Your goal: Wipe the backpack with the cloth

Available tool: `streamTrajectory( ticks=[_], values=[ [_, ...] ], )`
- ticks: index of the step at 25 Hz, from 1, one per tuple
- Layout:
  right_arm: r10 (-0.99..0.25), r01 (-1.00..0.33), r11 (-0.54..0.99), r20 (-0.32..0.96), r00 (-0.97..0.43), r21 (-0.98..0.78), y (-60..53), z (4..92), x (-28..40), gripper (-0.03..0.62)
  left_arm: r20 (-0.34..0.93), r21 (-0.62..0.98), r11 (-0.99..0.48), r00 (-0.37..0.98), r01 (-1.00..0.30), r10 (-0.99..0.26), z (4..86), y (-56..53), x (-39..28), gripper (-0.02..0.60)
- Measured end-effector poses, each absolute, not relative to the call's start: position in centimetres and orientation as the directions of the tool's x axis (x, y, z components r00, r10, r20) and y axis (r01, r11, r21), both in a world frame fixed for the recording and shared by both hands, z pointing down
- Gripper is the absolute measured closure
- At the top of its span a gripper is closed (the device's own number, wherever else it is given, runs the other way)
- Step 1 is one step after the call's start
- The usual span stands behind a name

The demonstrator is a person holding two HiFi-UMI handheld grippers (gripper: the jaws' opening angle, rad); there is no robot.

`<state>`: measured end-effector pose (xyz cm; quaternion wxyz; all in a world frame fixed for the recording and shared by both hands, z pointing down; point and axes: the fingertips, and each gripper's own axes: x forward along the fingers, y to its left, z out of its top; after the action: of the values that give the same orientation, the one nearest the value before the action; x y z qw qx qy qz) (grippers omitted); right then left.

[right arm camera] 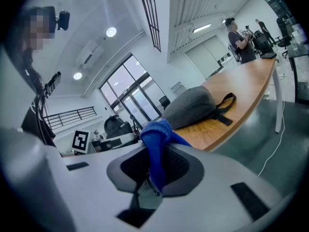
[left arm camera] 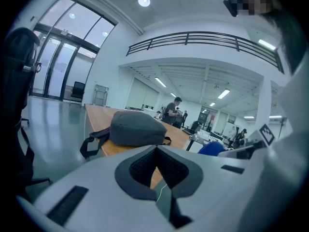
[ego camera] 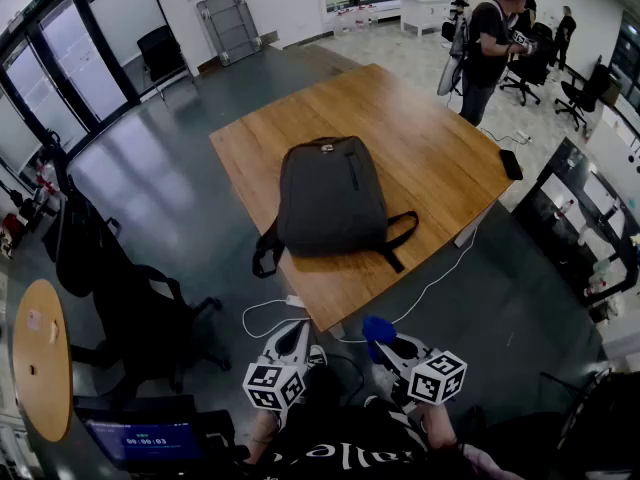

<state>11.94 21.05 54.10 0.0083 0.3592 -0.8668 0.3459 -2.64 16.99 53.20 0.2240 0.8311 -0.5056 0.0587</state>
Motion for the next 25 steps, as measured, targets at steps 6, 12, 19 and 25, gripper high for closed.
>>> streamTrajectory(
  ticks=[6, 12, 19, 25],
  values=[
    [-0.599, -0.608, 0.536, 0.243, -0.763, -0.586, 13.3, 53.3, 2.9, 0.540, 0.300, 0.322, -0.408, 0.501, -0.854, -0.812, 52.0, 9.3, -9.4, 0.583],
    [-0.524, -0.572, 0.609, 0.262, -0.810, -0.550, 6.9, 53.6, -6.2, 0.540, 0.301, 0.328, -0.428, 0.523, -0.842, -0.798, 52.3, 4.8, -14.3, 0.583],
    [-0.430, -0.537, 0.678, 0.322, -0.843, -0.501, 1.8, 54.6, -13.0, 0.540, 0.314, 0.370, -0.397, 0.516, -0.840, -0.797, 53.3, 2.6, -17.4, 0.583],
    [-0.436, -0.568, 0.656, 0.366, -0.823, -0.497, -1.8, 56.5, -13.2, 0.540, 0.308, 0.385, -0.390, 0.514, -0.837, -0.800, 53.5, 1.0, -17.6, 0.583]
  ],
)
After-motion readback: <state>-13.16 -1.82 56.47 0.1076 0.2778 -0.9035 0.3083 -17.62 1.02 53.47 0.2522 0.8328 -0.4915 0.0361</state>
